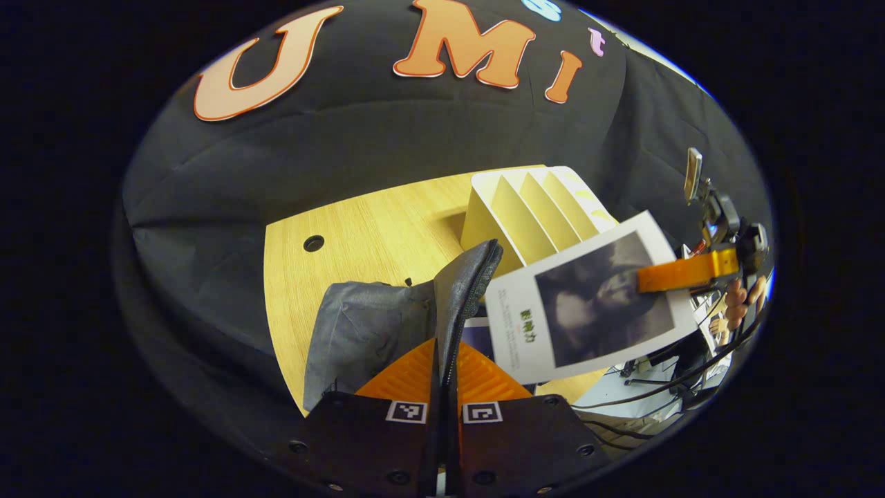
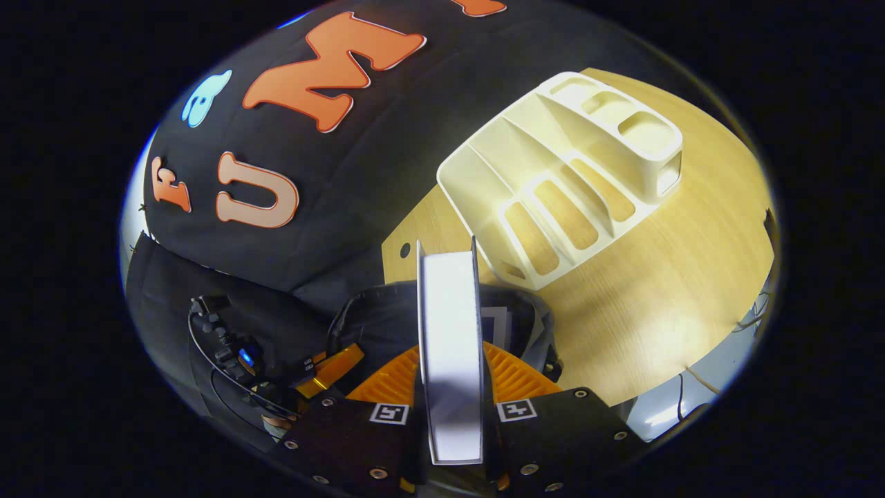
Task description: Open the schoolbag, grab two books from the bookshelf and put them into the schoolbag.
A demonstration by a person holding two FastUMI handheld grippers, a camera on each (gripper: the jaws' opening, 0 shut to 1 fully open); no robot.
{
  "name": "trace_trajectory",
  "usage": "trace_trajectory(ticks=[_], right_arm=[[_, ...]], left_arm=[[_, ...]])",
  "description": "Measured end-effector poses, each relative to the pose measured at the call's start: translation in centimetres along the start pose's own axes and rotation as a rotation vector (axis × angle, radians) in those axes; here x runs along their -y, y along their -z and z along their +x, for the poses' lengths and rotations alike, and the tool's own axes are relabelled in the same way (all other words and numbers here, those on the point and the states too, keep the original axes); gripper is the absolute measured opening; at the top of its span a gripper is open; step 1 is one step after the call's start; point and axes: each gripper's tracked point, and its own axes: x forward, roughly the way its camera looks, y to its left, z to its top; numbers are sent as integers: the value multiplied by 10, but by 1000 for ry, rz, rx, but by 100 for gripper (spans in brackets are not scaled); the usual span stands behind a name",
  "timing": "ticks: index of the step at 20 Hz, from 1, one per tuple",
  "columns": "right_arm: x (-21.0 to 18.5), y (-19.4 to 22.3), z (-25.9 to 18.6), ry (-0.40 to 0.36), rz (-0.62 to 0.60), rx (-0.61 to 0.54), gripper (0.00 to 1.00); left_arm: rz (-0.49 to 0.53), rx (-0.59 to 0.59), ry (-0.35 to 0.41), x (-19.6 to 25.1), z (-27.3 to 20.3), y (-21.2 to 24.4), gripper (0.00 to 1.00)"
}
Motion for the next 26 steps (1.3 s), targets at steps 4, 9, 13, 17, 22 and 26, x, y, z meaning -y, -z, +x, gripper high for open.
trace_trajectory(ticks=[4,9,13,17,22,26], right_arm=[[0,14,27,-38,57,-23,31],[1,31,52,-87,73,-30,31],[-7,41,79,-146,113,-25,31],[-11,47,108,-168,137,-11,31],[-24,55,136,-204,169,5,31],[-28,59,158,-233,224,0,31]], left_arm=[[8,37,-2,-3,-8,-12,5],[11,65,8,-3,-15,-23,5],[22,74,16,1,-17,-27,5],[34,83,21,4,-17,-31,5],[54,96,31,11,-22,-33,5],[59,99,45,17,-22,-32,5]])
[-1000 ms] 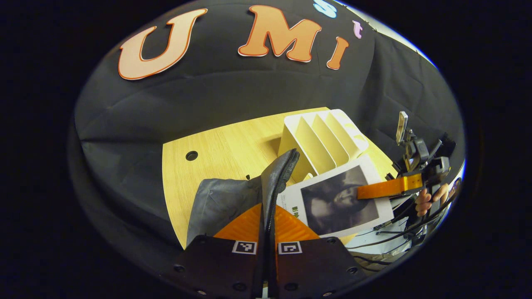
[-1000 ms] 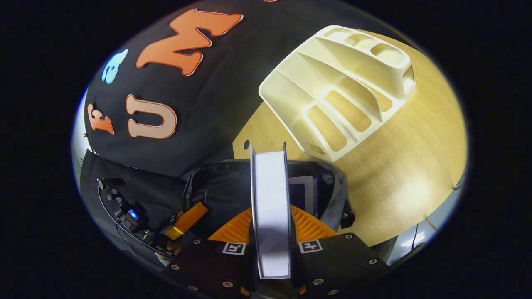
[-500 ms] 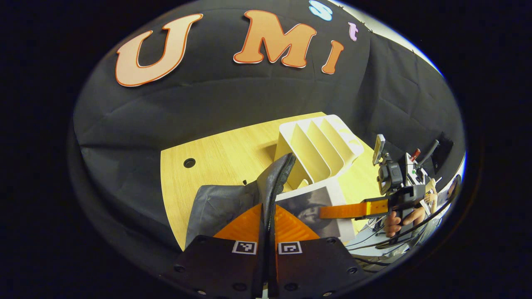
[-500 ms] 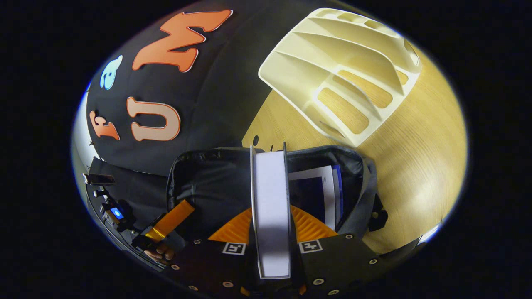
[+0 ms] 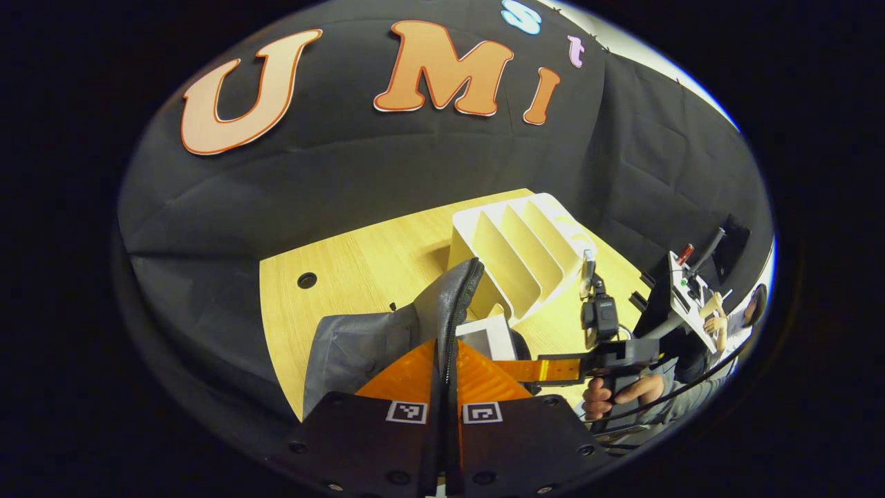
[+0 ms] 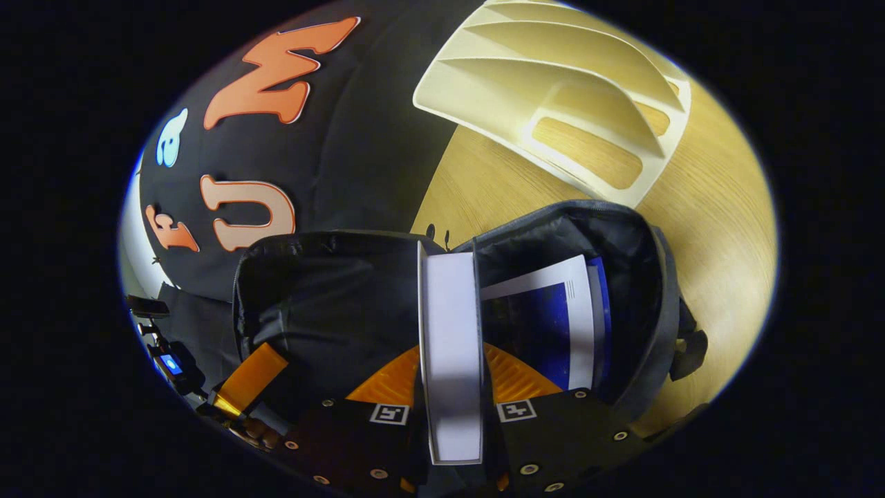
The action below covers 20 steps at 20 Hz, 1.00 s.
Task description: Open the schoolbag, grab two books from the bookshelf and put them into the schoolbag.
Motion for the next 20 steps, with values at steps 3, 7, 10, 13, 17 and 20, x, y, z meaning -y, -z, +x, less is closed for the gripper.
trace_trajectory(ticks=[3,7,10,13,17,20], right_arm=[[-1,2,6,4,-1,-12,31],[20,2,-4,132,-70,-51,42],[26,-3,-24,210,-160,-62,63],[28,-17,-46,265,-239,-33,93],[25,-44,-75,309,-283,22,96],[17,-65,-96,312,-346,62,96]], left_arm=[[-2,5,-4,1,1,-1,5],[-24,4,-10,-2,4,1,5],[-25,1,-11,-1,9,4,5],[-13,2,-2,-1,16,9,5],[-47,8,16,2,29,16,5],[-65,11,-27,1,33,21,7]])
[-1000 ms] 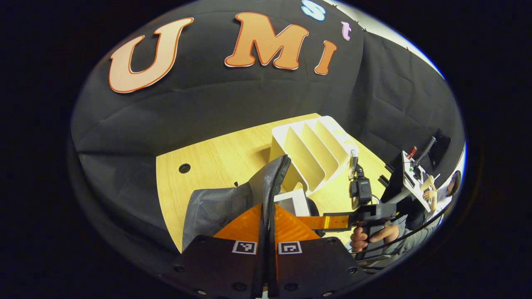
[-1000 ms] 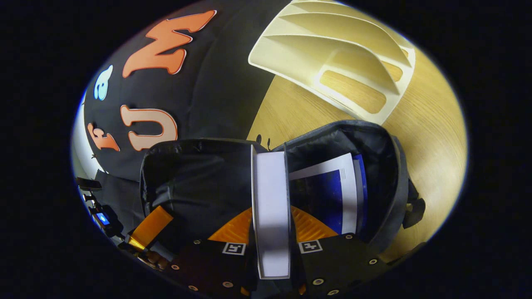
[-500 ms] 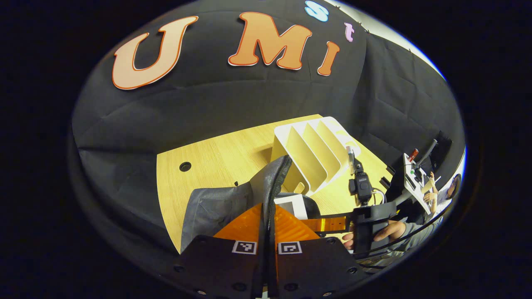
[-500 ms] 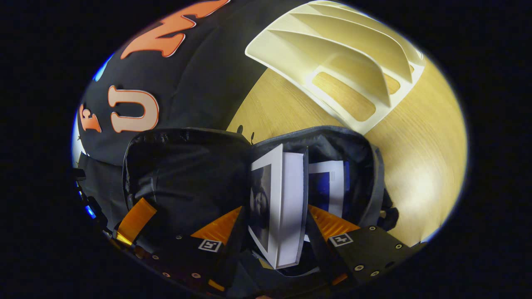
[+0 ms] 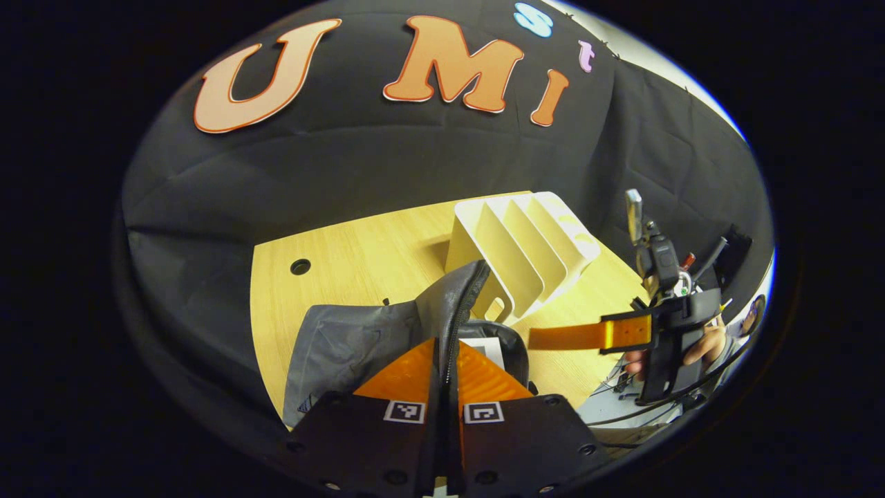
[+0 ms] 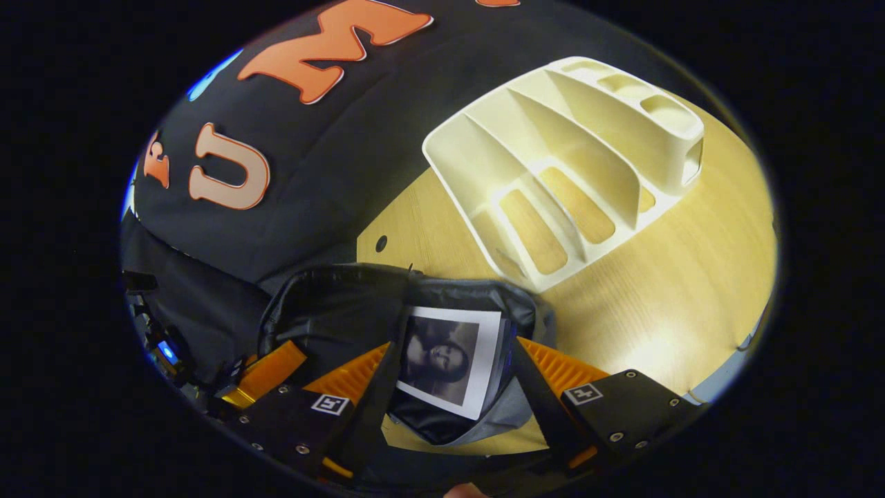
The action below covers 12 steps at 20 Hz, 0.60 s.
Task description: Open the schoolbag, grab two books from the bookshelf and put them into the schoolbag.
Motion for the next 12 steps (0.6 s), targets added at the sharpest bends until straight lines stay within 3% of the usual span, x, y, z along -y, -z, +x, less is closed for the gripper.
trace_trajectory(ticks=[4,5,8,11,12], right_arm=[[7,-24,-22,-12,-74,41,98],[13,-29,-27,-6,-87,41,98],[21,-45,-45,-19,-157,58,98],[34,-74,-66,-2,-257,116,98],[38,-84,-75,0,-286,134,98]], left_arm=[[32,-13,-46,13,-1,12,18],[38,-19,-54,21,0,16,29],[30,-9,-80,47,9,15,34],[26,17,-109,74,12,10,65],[21,23,-121,83,13,7,65]])
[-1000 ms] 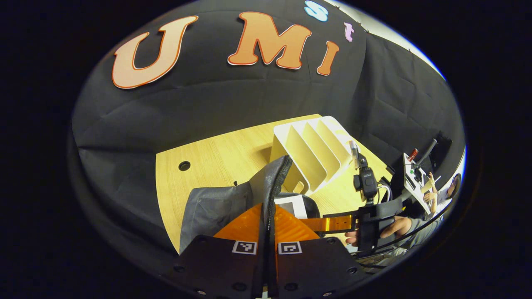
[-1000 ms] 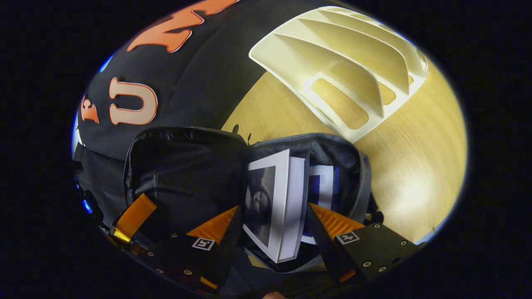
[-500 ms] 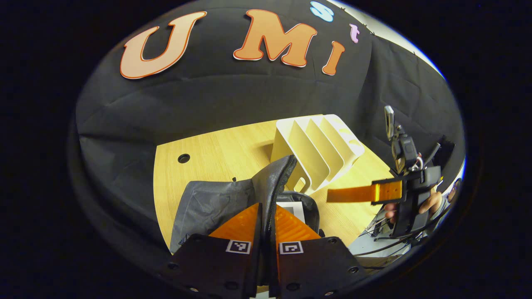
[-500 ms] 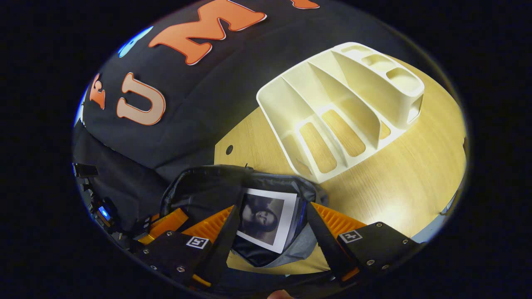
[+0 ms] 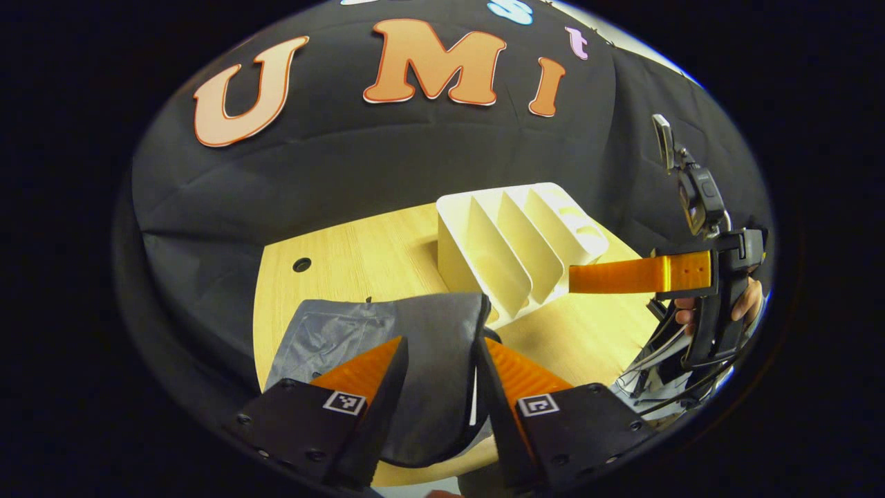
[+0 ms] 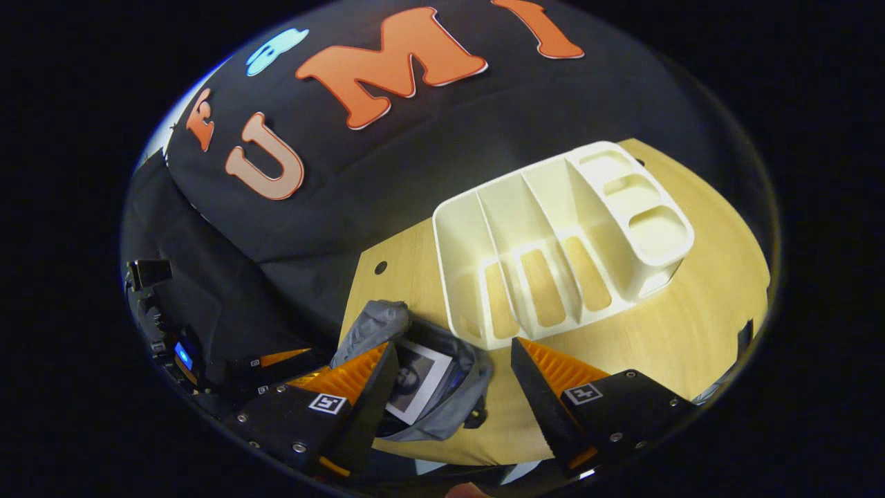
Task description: Open the schoolbag, grab two books from the bookshelf and put them into the schoolbag.
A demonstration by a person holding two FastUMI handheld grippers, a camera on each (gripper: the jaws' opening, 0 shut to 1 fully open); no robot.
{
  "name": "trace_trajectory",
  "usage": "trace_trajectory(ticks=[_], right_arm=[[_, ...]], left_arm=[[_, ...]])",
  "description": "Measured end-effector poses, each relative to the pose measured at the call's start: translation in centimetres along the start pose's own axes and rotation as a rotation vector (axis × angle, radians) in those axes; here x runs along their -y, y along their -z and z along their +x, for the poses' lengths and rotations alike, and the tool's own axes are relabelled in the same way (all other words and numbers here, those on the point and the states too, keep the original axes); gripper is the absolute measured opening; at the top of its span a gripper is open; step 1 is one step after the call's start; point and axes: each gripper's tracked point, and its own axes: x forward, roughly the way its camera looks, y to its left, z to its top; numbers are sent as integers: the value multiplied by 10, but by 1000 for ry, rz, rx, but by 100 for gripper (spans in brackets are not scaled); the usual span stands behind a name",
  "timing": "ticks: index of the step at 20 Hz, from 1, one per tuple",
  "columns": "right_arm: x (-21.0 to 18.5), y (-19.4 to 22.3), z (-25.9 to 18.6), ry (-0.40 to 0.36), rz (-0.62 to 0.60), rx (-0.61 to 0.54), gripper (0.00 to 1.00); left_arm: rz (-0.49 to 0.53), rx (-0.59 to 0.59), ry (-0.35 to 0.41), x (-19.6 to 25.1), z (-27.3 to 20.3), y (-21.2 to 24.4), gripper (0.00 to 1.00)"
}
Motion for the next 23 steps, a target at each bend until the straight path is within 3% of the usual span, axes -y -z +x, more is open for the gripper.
trace_trajectory(ticks=[2,6,12,14,23], right_arm=[[12,-21,-14,1,-48,41,98],[28,-61,-43,13,-142,131,98],[34,-107,-84,-3,-290,263,98],[37,-121,-96,3,-348,313,98],[42,-164,-137,44,-505,534,97]], left_arm=[[-24,16,-12,19,2,-9,68],[-34,95,-73,45,0,-37,87],[-30,310,-157,80,-11,-88,90],[-47,398,-168,90,-14,-106,95],[-100,683,-286,105,-50,-161,95]])
